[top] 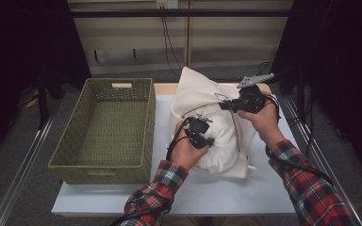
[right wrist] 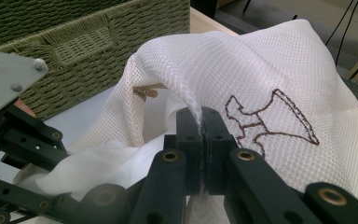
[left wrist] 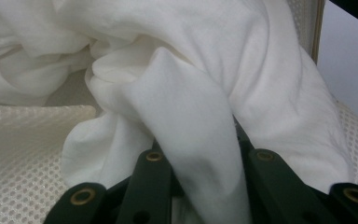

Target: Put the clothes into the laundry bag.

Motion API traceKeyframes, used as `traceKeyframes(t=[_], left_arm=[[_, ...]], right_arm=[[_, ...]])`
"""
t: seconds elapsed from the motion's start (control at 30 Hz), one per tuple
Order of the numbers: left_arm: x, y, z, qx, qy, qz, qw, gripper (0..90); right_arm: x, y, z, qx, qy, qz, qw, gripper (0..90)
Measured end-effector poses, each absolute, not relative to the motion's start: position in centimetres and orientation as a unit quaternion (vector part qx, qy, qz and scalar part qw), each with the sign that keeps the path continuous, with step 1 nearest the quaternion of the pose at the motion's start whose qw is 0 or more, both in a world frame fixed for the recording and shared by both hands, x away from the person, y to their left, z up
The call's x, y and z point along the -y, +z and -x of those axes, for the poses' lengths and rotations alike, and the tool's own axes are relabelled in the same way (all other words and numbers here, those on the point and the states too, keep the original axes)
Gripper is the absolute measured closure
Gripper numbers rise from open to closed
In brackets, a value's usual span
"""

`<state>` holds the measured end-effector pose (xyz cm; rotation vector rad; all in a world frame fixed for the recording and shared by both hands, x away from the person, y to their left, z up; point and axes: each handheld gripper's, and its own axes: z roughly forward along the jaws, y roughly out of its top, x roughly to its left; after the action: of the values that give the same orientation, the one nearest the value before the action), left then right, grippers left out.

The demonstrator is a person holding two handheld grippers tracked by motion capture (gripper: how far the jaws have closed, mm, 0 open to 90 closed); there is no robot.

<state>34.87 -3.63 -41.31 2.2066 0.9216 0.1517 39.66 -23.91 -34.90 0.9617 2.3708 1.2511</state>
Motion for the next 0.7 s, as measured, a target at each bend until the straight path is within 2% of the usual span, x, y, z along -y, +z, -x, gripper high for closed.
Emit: traceKeyframes(t=[0.7], left_arm=[[5.6, -40.9, -36.1, -0.362, 0.094, -0.836, 0.402, 77.7]], right_arm=[[24.1, -34.7, -39.2, -0.823, 0.437, -0.333, 0.146, 88.0]])
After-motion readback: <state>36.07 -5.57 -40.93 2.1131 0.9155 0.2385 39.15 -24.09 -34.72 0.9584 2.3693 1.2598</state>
